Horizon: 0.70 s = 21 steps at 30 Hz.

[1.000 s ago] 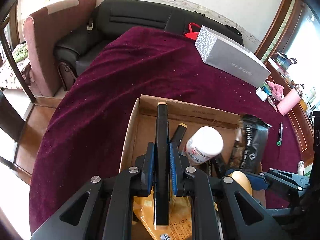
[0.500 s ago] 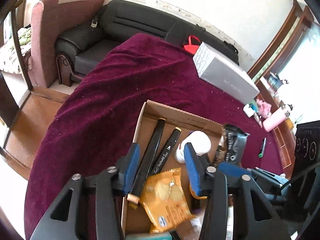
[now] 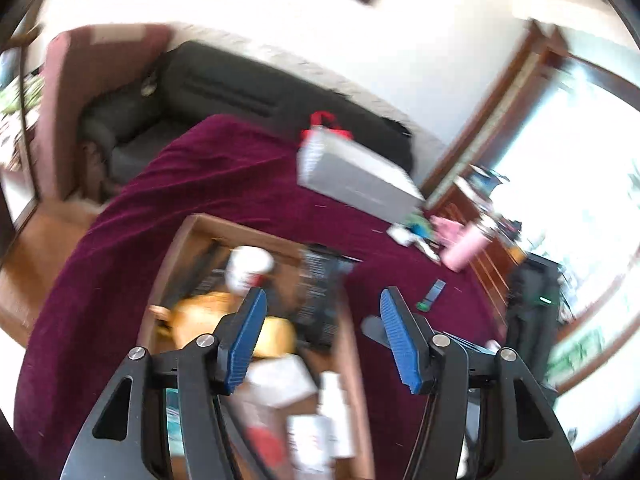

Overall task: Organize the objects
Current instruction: 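Withdraw both open tools from the tray back over the table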

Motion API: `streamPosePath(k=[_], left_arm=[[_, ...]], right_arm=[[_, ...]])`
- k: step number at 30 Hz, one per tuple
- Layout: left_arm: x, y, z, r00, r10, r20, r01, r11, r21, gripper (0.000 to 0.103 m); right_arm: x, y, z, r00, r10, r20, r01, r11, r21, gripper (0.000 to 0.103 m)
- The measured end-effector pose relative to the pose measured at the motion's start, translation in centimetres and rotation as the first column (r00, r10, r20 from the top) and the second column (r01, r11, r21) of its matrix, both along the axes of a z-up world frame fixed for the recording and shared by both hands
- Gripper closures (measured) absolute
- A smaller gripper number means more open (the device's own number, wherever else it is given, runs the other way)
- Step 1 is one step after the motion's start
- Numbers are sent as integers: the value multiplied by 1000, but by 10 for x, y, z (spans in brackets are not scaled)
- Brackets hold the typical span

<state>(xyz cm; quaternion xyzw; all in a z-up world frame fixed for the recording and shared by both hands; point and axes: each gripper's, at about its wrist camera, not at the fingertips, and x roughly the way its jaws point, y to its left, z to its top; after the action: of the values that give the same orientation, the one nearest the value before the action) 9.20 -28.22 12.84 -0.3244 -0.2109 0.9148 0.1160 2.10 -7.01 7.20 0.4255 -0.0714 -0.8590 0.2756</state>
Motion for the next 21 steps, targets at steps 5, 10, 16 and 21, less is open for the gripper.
streamPosePath(k=[5, 10, 16, 21], left_arm=[[16, 76, 8, 987, -157, -37, 155, 987, -35, 49], [22, 163, -6, 953, -302, -20, 297, 947, -123, 49], [7, 234, -53, 934, -346, 84, 356, 917, -181, 49], [-11, 260, -89, 938, -315, 141, 341, 914, -222, 49]], right_arm=[[9, 69, -4, 992, -127, -5, 127, 991, -41, 47], [11, 141, -19, 961, -276, 6, 275, 959, -60, 47], [5, 213, -43, 900, -434, 46, 436, 897, -68, 47], [-4, 252, -59, 848, -526, 60, 529, 846, -71, 47]])
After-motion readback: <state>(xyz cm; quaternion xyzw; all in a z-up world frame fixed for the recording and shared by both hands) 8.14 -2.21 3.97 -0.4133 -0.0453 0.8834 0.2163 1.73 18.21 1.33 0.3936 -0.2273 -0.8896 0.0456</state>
